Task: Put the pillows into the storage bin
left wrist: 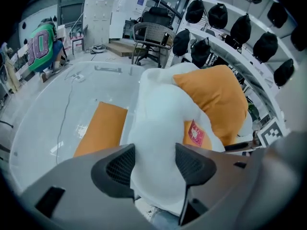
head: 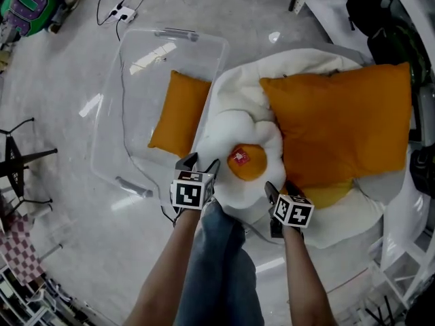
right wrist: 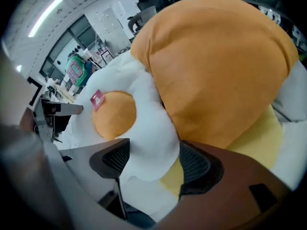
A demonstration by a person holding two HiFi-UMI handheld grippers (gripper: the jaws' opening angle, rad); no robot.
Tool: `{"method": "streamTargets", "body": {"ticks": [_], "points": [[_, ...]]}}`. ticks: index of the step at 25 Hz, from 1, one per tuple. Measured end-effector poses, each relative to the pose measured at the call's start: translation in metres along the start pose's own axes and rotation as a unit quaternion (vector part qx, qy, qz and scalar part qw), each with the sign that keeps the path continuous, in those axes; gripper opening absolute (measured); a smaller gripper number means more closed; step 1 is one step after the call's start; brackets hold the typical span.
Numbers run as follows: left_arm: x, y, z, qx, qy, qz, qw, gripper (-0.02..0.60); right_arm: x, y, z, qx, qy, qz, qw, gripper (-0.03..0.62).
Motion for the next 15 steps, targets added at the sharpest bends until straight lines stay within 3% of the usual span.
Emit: {"method": "streamTargets", "body": {"ticks": [4,6,10,15], "points": [[0.002,0.001,0.009,-0.003,0.007,0.004,1.0,0.24,0.008,0.005,0.018,-0.003,-0.021,0.112,0.993,0.301],[0.005,0.0,0.011,-0.007,0.013,0.013,0.9998,0.199,0.007,0.003,0.025,-0.009,-0.033,0.134,0.99,0.262],[0.01,0.001,0.005,-0.008,0.027,0.023,0.9993,0.107,-0.002,0.001,0.017,-0.013,-0.028,0.099,0.995,0.147],[0.015,-0.005,-0.015,0.008,0.041,0.021,0.9989,0.059,-0.021,-0.004,-0.009,0.013,-0.006,0.07,0.997,0.087]]}}
Point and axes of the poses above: the fingertips, and each gripper's own axes: z forward along the fingers, x to its right, y out of its underside, the point moved 8 cm from there along -z, backward along the fingers, and after that the axes turned 5 degrees about -y, right-handed, at the moved point
